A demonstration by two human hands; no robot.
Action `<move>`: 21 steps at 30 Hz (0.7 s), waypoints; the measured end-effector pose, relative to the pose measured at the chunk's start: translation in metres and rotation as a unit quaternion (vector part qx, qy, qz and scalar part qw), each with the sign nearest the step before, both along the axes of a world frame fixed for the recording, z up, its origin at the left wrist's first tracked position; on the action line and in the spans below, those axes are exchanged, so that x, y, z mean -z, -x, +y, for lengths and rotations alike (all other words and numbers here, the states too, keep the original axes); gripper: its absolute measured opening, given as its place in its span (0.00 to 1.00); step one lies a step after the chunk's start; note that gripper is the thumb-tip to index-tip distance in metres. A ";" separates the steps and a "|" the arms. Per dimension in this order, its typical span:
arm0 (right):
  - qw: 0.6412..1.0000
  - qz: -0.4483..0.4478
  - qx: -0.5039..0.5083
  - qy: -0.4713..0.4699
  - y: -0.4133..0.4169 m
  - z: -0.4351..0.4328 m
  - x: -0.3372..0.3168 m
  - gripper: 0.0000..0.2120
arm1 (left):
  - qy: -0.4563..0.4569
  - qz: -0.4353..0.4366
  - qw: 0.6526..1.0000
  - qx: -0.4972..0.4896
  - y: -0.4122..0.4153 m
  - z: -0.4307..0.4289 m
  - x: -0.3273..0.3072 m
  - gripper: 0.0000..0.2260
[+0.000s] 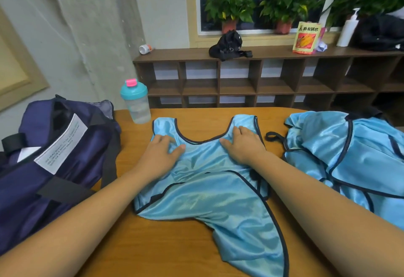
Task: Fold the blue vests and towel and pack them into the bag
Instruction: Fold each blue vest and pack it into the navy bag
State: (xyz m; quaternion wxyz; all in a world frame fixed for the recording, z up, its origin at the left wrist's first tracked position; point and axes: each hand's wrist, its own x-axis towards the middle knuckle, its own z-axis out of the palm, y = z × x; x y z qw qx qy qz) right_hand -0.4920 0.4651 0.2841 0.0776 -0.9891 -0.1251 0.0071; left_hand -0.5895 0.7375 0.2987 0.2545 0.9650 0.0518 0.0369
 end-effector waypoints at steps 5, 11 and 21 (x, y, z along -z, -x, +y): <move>0.995 0.009 0.080 -0.051 -0.025 0.009 0.001 0.36 | -0.094 -0.026 0.995 -0.027 -0.056 0.002 -0.001 0.20; 0.999 -0.001 0.039 -0.015 -0.039 -0.001 0.017 0.34 | -0.174 -0.019 0.981 -0.083 -0.087 0.004 0.016 0.20; 0.998 0.047 0.044 0.027 -0.047 -0.007 0.007 0.40 | -0.155 0.051 0.986 -0.022 -0.105 0.013 0.005 0.30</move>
